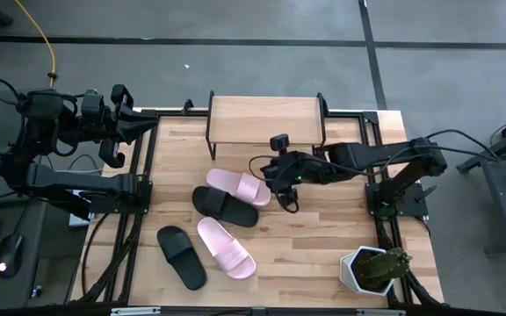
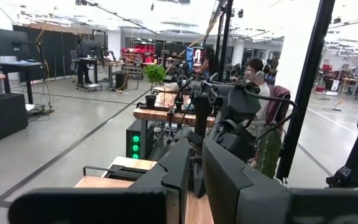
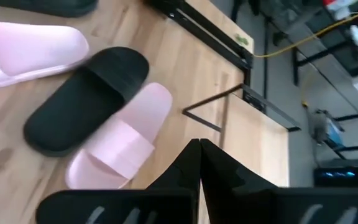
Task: Pick and place slides into the shelf
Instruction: Put the top black slipper on the shelf
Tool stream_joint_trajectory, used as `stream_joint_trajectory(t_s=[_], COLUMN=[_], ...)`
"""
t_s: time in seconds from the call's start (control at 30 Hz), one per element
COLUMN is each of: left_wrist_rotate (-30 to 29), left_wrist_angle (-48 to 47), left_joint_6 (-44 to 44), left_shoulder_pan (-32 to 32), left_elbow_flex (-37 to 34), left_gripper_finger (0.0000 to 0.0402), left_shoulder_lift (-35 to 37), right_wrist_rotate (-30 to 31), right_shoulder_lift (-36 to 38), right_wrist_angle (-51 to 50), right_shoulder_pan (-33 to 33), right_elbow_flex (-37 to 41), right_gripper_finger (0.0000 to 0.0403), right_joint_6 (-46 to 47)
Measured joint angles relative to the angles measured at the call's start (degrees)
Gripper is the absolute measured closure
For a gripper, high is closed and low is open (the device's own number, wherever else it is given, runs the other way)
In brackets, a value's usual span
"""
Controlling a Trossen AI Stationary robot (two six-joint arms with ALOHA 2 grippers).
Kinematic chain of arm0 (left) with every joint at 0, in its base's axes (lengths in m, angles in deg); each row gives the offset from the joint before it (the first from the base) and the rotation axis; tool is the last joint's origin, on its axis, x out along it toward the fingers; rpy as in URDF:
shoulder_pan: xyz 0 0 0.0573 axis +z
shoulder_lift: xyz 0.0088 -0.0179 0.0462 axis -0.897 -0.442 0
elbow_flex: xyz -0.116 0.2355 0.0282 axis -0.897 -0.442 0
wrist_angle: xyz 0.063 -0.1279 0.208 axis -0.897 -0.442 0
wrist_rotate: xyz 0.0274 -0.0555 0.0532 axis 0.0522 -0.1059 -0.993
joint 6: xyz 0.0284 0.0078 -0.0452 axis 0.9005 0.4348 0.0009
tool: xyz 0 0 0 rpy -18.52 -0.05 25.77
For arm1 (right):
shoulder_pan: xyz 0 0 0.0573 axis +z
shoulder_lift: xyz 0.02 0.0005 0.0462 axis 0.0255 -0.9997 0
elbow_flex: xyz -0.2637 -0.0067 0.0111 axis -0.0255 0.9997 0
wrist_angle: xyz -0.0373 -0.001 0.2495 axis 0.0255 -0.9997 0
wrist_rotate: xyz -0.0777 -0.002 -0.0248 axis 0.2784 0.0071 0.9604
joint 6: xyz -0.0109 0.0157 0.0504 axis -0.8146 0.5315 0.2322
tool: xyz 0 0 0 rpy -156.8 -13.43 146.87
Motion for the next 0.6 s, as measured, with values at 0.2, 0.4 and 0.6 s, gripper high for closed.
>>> stream_joint_trajectory(t_s=[0.2, 0.4, 0.6], left_wrist_rotate=[0.0, 0.0, 0.0], left_wrist_angle=[0.0, 0.0, 0.0], left_joint_6=[0.1, 0.2, 0.2], left_shoulder_pan=[0.0, 0.0, 0.0], left_elbow_flex=[0.0, 0.0, 0.0], left_gripper_finger=[0.0364, 0.0364, 0.0364], left_shoulder_lift=[0.0, -0.2, -0.8], right_wrist_rotate=[-7.2, -11.5, -15.0], right_shoulder_lift=[0.0, 0.0, -2.1], right_wrist_angle=[-0.5, -1.6, -0.9], right_shoulder_pan=[-1.4, -3.4, -6.9], right_elbow_flex=[0.0, 0.0, 0.0], right_gripper_finger=[0.0402, 0.0402, 0.0402], right_joint_6=[0.8, 0.8, 0.2])
